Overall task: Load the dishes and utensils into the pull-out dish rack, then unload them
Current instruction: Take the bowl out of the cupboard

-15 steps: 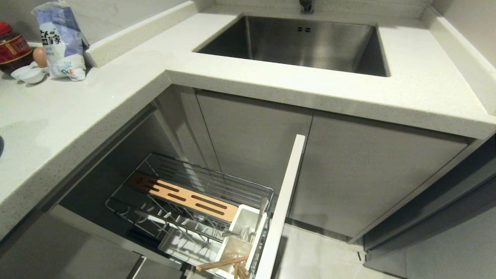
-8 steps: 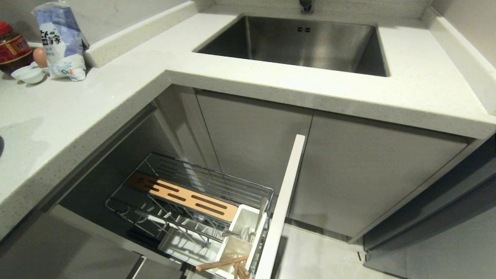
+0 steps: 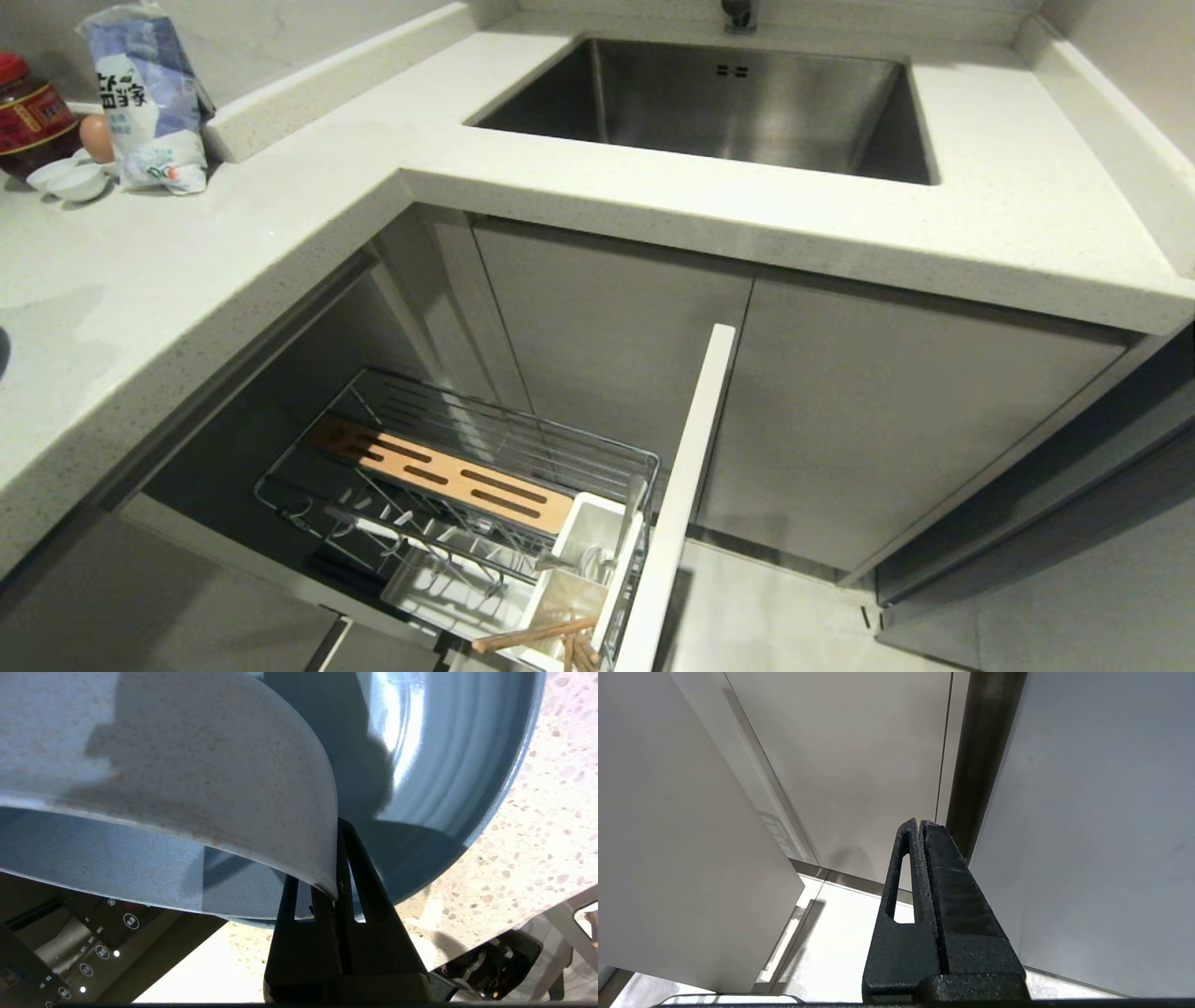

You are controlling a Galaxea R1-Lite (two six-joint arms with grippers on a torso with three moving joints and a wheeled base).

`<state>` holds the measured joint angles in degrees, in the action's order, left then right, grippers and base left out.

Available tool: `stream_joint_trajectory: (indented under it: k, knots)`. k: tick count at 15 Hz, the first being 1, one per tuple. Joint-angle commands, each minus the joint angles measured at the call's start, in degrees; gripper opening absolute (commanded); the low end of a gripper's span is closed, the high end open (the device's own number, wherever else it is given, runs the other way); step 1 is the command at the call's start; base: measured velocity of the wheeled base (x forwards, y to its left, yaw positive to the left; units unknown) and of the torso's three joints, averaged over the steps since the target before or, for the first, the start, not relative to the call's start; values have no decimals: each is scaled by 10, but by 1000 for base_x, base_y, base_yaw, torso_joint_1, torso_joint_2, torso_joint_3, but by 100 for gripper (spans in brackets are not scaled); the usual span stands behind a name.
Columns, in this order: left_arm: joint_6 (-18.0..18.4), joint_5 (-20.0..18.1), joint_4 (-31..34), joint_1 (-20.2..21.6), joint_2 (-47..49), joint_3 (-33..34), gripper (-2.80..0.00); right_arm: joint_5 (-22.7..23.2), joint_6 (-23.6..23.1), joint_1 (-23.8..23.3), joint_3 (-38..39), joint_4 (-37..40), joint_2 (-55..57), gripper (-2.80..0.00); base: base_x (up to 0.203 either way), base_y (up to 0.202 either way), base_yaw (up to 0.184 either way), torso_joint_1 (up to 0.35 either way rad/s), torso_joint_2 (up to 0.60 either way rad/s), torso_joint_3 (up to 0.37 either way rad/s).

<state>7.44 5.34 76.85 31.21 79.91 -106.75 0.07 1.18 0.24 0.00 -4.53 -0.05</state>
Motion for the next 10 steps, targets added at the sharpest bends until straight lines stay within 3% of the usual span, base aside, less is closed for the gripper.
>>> stream_joint_trajectory:
  k: [1,2,3,10]
  knots:
    - [-1,1,2,2,-6,-1,-280,0,0,0,15,0,0,-280,0,0,0,0,0,0]
    - [-1,1,1,3,-10,-1,-280,0,0,0,15,0,0,-280,0,0,0,0,0,0]
    - [-1,1,2,3,-10,1,0,0,0,0,15,0,0,-280,0,0,0,0,0,0]
    - [-14,1,-32,10,-21,0,0,0,0,0,15,0,0,-280,0,0,0,0,0,0]
